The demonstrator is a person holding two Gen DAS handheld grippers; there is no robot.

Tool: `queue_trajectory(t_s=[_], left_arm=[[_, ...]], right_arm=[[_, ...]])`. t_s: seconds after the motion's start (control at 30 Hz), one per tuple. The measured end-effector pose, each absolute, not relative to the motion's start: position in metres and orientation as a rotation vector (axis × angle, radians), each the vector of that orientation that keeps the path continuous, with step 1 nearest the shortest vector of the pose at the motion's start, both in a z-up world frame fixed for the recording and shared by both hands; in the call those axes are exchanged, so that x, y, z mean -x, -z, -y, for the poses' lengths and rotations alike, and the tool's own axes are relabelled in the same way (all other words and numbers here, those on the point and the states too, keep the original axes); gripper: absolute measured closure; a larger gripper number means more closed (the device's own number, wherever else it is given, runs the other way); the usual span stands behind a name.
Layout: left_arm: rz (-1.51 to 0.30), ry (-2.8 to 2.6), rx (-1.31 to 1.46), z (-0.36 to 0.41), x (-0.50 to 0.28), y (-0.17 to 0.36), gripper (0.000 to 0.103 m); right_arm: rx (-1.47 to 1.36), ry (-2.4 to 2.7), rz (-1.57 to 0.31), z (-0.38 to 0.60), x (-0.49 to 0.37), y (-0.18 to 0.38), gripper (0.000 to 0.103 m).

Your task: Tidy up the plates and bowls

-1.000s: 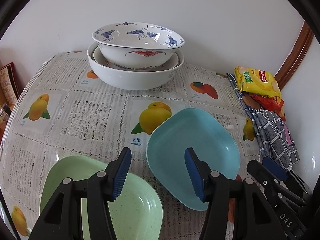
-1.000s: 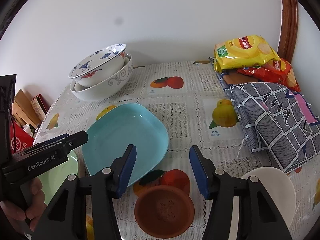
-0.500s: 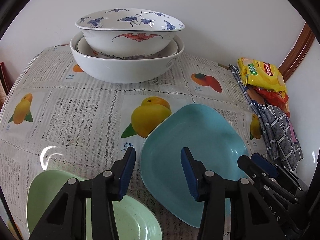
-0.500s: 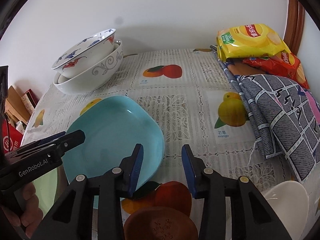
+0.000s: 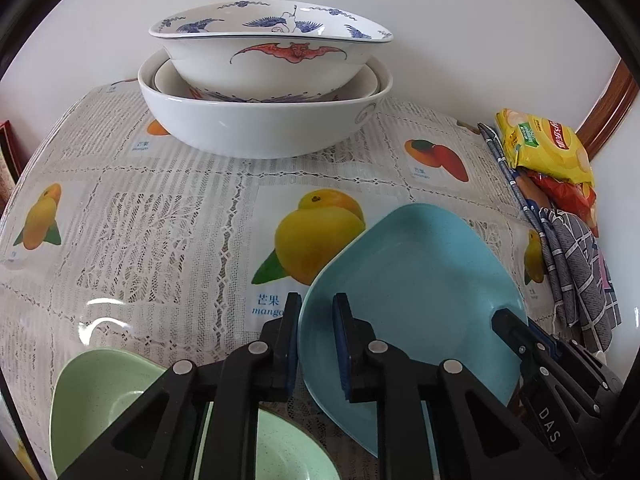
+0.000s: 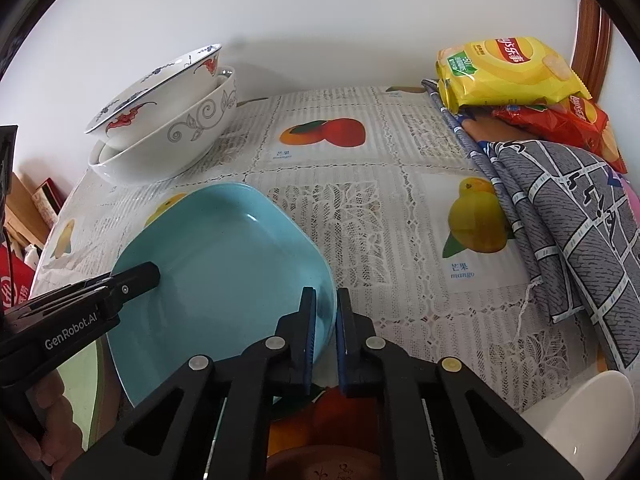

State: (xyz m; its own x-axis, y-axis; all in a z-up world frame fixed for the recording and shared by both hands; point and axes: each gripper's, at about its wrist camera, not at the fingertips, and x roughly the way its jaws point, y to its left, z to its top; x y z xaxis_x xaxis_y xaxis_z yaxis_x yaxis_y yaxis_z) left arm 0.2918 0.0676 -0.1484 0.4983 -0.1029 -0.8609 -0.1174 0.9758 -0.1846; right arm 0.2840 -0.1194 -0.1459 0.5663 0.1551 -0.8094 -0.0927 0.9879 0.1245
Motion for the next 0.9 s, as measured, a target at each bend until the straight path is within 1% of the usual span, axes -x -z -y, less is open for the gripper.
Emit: queue_trajectory(t_s=[0.17,0.57,0.9], left_arm=[[-1.024,0.014,0.245,-0.069,-0.289,0.142,0.091],[-0.969,0.044,0.254,-0.064,-0.269,0.110,0.091],[-0.916,0.054,0.232,-0.053,-0.226,0.076,0.091]], right_arm=[[-0.115,-0.142,-0.948,0.127,-0.284,0.144,0.095],[-0.144,-0.149,-0.878,0.133,-0.262,0.109,0.096],[-0.156,-0.139,-0.822,0.147,-0.215,0.078,0.096]])
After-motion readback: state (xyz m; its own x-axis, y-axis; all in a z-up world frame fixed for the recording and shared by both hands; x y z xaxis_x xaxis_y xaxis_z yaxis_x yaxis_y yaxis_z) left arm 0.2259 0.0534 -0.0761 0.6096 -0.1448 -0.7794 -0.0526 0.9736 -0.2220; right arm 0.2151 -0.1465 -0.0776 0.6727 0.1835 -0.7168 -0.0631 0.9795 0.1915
